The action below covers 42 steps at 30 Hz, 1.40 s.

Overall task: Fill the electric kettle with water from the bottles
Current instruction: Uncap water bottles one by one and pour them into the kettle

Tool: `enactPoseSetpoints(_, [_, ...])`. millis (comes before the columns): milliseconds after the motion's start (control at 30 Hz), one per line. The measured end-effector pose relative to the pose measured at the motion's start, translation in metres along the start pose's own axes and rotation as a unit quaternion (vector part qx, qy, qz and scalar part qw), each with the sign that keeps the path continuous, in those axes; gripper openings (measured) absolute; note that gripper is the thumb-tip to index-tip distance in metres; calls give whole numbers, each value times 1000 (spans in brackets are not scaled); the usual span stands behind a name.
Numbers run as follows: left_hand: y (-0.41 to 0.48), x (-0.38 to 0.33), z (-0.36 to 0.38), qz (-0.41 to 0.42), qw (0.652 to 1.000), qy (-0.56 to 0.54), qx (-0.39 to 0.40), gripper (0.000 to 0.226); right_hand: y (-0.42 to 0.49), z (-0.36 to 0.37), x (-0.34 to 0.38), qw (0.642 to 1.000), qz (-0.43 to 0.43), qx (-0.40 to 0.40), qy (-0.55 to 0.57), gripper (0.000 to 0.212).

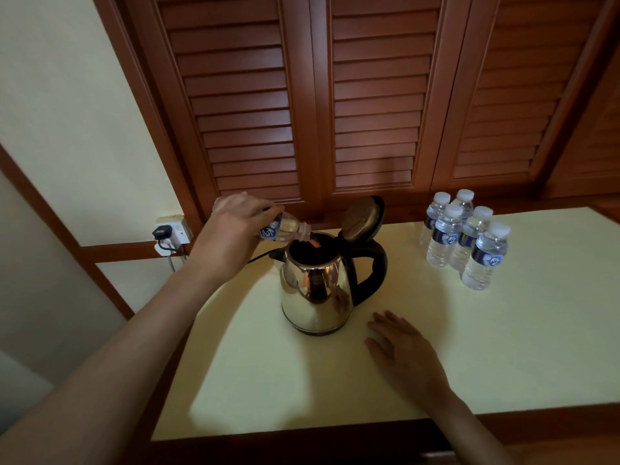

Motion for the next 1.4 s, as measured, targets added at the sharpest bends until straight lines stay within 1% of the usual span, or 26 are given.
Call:
enactPoseSetpoints(233, [13, 0, -1, 49, 998, 44, -3, 60, 0, -1, 2, 1000, -6, 3, -2, 36])
enactPoseSetpoints(333, [18, 0, -3, 65, 997, 48, 4, 57, 0, -2, 2, 1000, -3, 6, 2, 35])
enactPoseSetpoints(400, [22, -1, -7, 74, 996, 50, 11, 60, 0, -2, 2, 1000, -2, 8, 4, 35])
enactPoseSetpoints(500, [30, -4, -9, 109, 992, 60, 5, 60, 0, -2, 3, 1000, -6, 2, 3, 34])
enactPoseSetpoints(633, [37, -11, -11, 166, 985, 47, -10, 51, 0, -2, 2, 1000, -4, 1, -4, 34])
enactPoseSetpoints(733, [38, -17, -14, 197, 979, 49, -1, 42, 0, -2, 2, 1000, -5, 0, -5, 33])
enactPoseSetpoints(833, [36, -19, -9, 212, 974, 71, 18, 39, 0, -2, 2, 1000, -5, -4, -5, 32])
enactPoseSetpoints(967, [26, -19, -2, 196, 977, 80, 21, 47, 0, -2, 2, 1000, 0, 0, -7, 36])
enactPoseSetpoints(1033, [19, -17, 0, 169, 984, 60, 4, 46, 0, -1, 1, 1000, 2, 4, -6, 35])
enactPoseSetpoints(1067, [16, -17, -1, 142, 989, 49, -14, 43, 0, -1, 1, 1000, 3, 7, -6, 34])
enactPoseSetpoints(1133, [7, -16, -7, 53, 997, 30, -51, 40, 0, 0, 1, 1000, 6, 10, -8, 34])
enactPoseSetpoints(1200, [-9, -14, -9, -59, 996, -3, -73, 51, 1, 0, 2, 1000, 4, 12, -14, 34])
enactPoseSetpoints(1300, [-39, -16, -11, -184, 972, -93, -112, 56, 1, -1, 0, 1000, 19, 14, -12, 35])
enactPoseSetpoints(1400, [-68, -27, -12, -294, 931, -163, -139, 58, 0, 1, -2, 999, 39, 34, -15, 53])
Point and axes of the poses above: each hand's wrist, its own y-axis towards the middle knuckle, its own z-axis out of the palm, x = y × z, the point moved 6 cm from there along y, towards the middle knuckle, and after that the axes turned 8 degrees about -x, right-handed, at the moved point
